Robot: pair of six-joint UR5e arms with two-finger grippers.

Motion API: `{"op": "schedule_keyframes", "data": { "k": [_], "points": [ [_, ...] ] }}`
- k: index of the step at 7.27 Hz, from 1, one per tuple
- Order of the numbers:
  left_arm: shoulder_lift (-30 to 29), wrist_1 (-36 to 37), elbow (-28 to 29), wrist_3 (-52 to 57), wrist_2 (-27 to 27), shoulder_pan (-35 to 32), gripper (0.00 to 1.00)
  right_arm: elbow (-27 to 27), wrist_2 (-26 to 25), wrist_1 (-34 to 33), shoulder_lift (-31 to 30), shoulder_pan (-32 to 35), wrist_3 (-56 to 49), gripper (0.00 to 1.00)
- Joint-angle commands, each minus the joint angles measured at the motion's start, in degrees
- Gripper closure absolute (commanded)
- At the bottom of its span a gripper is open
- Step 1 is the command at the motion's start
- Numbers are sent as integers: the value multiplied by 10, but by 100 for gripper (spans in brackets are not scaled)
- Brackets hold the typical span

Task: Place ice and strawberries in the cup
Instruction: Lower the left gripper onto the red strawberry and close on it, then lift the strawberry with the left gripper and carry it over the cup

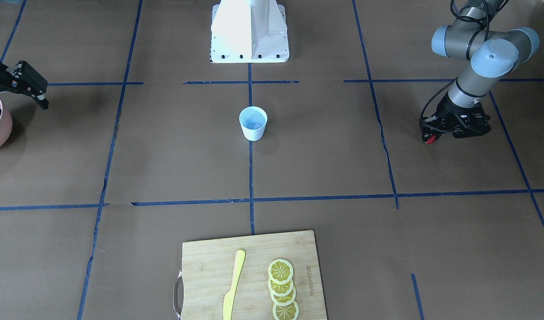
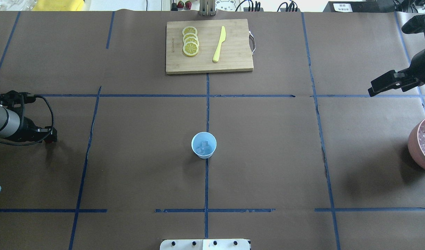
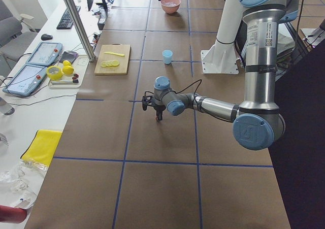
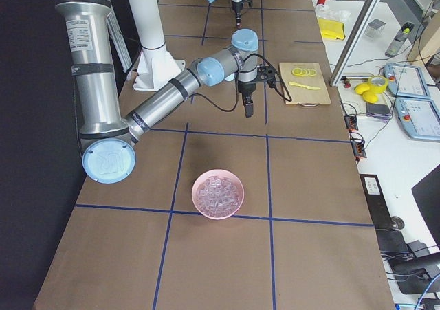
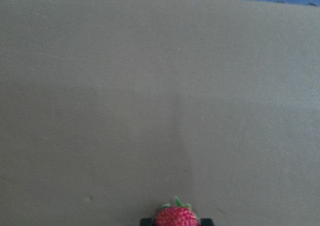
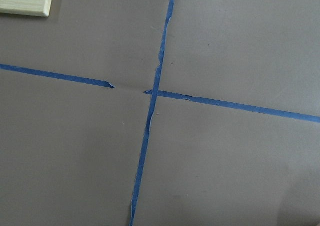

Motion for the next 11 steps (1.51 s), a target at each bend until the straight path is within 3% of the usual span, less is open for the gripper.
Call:
{"op": "schedule_keyframes", "data": {
  "k": [1,2,3,5,8,10,11],
  "points": [
    [0,10,-22,0,-11,-37,96,3,2,0,0,0,1,0],
    [-7,96,-83,2,-24,-55,97,3,2,0,-1,1,1,0],
    [-27,239,-166,6,-24,-57,97,5,2,0,-6,1,-3,0],
    [-178,428,-204,-19,-23,-46,97,3,1,0,-26,11,-31,0],
    [-324,448,-156,-190,-11,82,97,-20,46,0,-85,103,-172,0],
    [-375,447,-151,-223,69,164,97,-33,55,0,-117,135,-222,0],
    [-418,447,-114,-224,97,185,97,-36,58,0,-122,135,-226,0]
  ]
}}
